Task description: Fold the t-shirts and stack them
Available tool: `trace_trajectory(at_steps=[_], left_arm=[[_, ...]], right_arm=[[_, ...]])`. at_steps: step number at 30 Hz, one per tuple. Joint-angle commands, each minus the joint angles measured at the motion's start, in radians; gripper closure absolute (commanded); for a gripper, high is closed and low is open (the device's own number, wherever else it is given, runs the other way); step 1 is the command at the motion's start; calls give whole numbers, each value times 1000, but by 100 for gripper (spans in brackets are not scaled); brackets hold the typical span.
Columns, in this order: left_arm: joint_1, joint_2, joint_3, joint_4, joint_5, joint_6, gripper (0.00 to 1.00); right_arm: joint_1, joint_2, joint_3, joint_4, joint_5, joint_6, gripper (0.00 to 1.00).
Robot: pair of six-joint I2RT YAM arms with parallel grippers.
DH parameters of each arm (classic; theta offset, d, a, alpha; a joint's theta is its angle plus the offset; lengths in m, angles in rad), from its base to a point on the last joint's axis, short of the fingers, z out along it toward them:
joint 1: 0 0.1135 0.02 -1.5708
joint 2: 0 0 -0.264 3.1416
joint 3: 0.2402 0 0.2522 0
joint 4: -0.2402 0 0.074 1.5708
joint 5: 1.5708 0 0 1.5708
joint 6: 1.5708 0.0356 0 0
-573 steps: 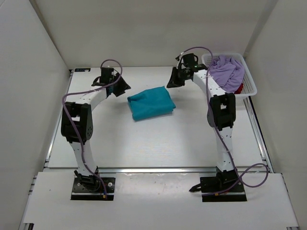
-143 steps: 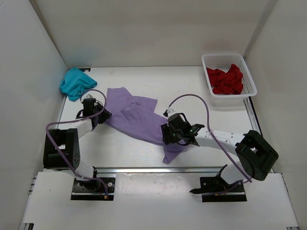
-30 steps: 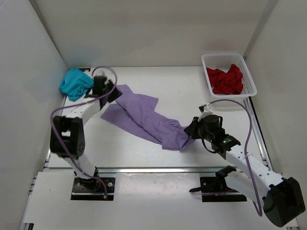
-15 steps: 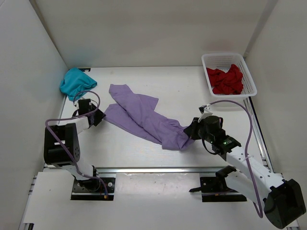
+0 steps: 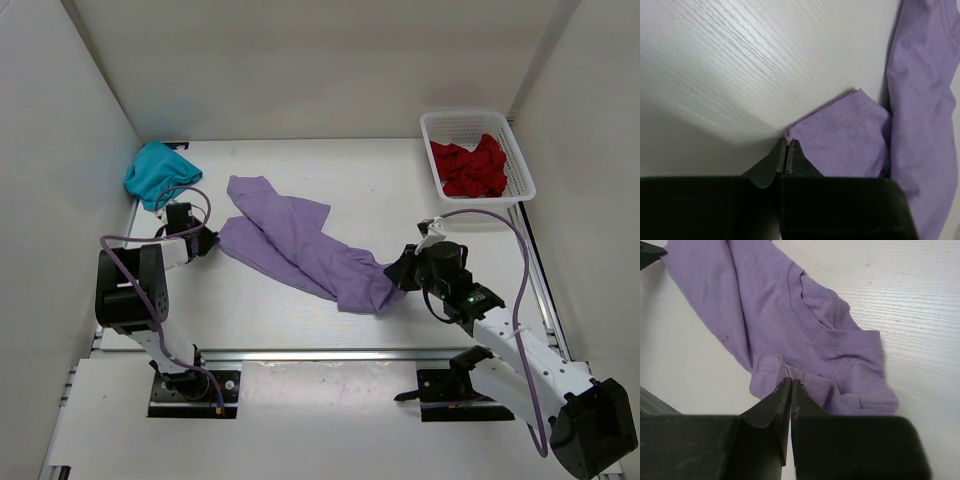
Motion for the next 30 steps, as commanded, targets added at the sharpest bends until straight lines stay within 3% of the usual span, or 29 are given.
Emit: trace_trajectory(at_steps=[1, 8, 15, 18, 22, 25, 28, 30], left_arm=[[-8, -63, 19, -3, 11, 5, 100], [-116, -256, 100, -79, 50, 59, 100], [-187, -482, 327, -309, 130, 136, 100], [-103, -586, 391, -323, 191, 96, 100], [133, -623, 500, -308, 354, 12, 100], [146, -582, 649, -404, 341, 44, 100], [164, -582, 662, -377, 371, 5, 100], [167, -570, 633, -363, 361, 7, 99]], right_arm=[[-18, -23, 6, 18, -5, 14, 100], [-13, -111, 87, -79, 76, 31, 100], [21, -191, 461, -280, 278, -57, 100], [94, -159, 653, -379, 436, -116, 100], [227, -21, 1015, -488, 672, -247, 100], [306, 94, 1213, -473, 757, -346, 100], [343, 187, 1254, -400, 738, -425, 100], [161, 283, 1302, -415, 566, -399, 100]])
